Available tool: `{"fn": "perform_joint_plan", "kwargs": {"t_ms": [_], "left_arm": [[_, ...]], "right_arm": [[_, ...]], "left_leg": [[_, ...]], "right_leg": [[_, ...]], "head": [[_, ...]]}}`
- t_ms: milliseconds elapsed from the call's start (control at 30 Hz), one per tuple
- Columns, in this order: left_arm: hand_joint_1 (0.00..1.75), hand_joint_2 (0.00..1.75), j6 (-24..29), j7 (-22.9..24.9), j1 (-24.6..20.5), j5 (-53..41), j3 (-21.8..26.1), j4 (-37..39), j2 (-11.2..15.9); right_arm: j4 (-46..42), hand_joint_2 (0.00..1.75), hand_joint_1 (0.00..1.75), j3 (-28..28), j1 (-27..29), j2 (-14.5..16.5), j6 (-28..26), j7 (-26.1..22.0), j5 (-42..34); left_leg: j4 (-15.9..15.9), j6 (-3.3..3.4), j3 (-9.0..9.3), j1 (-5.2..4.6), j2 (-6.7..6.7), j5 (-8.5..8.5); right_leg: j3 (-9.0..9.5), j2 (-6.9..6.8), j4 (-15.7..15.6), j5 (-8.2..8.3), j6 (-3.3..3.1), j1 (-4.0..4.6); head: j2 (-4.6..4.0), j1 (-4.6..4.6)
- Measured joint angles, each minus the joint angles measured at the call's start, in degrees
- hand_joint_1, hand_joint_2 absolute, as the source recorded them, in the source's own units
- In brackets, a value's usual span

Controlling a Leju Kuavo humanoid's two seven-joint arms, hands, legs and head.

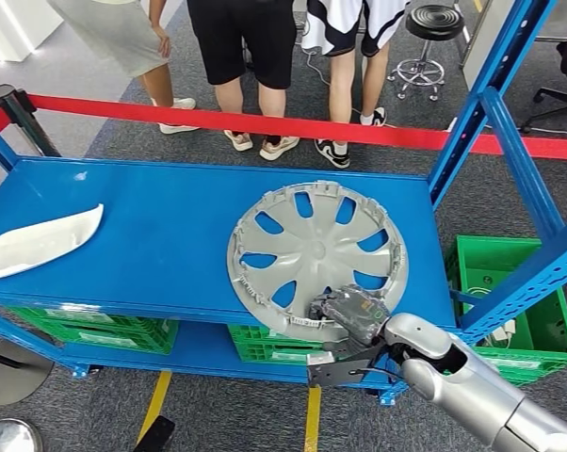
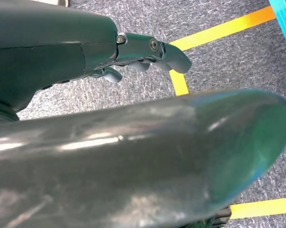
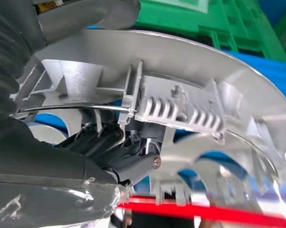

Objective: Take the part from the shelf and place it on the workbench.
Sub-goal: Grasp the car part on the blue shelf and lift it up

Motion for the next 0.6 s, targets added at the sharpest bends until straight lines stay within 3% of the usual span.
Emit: {"fn": "perform_joint_plan", "kwargs": {"t_ms": [200,333,600], "left_arm": [[0.00,0.00,-0.03,-0.21,-0.31,-0.15,0.18,0.00,-0.27],[0.00,0.00,-0.04,-0.55,-0.62,-0.42,0.32,0.00,-0.42],[0.00,0.00,0.63,-2.13,-1.12,-1.54,0.49,0.00,-1.04]], "right_arm": [[-3.58,1.75,1.75,-5.44,4.98,2.46,-9.90,-3.99,1.71],[-7.29,1.75,1.75,-9.49,8.28,4.04,-13.69,-7.15,0.76],[-16.56,1.75,1.75,-16.26,16.69,8.43,-23.16,-17.01,-1.12]], "left_leg": [[0.00,0.00,-0.03,0.00,0.00,-0.02],[0.00,0.01,-0.05,0.00,0.01,-0.03],[0.00,0.02,-0.08,0.00,-0.02,-0.05]], "right_leg": [[-0.04,0.00,0.00,-0.01,0.00,0.00],[-0.06,0.02,0.00,-0.02,0.00,0.00],[-0.09,-0.01,0.00,-0.07,0.04,0.00]], "head": [[0.00,0.00],[0.00,-0.01],[0.00,0.00]]}}
